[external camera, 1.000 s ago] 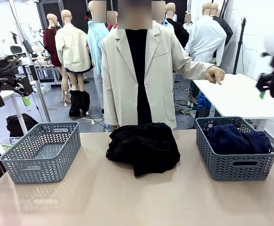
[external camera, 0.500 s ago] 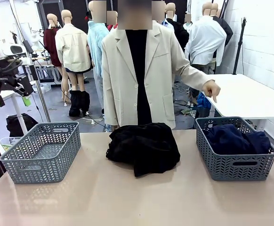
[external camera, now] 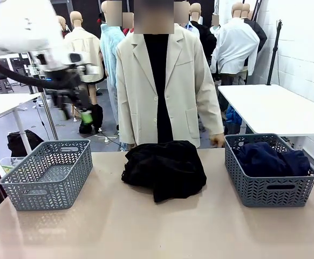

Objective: Sort the tops and bottoms.
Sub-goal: Lift clothes from the center of the table with your left hand.

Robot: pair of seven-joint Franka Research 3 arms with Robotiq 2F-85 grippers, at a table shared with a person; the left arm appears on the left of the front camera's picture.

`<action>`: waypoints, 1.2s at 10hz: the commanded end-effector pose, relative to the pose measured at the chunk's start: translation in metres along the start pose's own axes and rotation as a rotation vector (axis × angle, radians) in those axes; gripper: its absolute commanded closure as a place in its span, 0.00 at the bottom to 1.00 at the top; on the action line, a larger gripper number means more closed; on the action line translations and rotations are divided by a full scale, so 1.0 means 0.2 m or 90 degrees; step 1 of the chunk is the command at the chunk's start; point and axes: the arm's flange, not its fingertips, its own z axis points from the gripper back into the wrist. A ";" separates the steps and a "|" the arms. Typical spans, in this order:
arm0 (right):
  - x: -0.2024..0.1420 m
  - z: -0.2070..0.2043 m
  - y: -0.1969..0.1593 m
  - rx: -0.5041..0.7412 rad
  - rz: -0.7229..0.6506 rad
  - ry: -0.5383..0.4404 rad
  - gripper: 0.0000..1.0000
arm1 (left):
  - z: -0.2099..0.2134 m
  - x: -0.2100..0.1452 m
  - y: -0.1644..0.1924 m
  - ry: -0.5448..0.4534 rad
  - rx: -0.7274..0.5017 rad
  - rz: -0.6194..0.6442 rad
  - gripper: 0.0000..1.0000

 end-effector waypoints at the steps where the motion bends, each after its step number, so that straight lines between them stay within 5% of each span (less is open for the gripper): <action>1: 0.00 0.00 0.00 -0.006 0.008 0.001 0.00 | -0.12 0.15 -0.09 0.006 -0.059 -0.117 0.00; 2: 0.00 0.00 0.00 -0.006 0.008 0.001 0.00 | -0.14 0.13 -0.13 0.052 -0.001 -0.119 0.00; 4: 0.00 0.00 0.00 -0.006 0.008 0.001 0.00 | -0.09 0.11 -0.15 0.001 -0.026 -0.070 0.00; 10: 0.00 0.00 0.00 -0.006 0.008 0.001 0.00 | -0.61 0.46 -0.47 -0.059 -0.162 -0.431 0.00; 12: 0.00 0.00 0.00 -0.006 0.008 0.001 0.00 | -0.80 0.53 -0.58 -0.059 -0.113 -0.511 0.00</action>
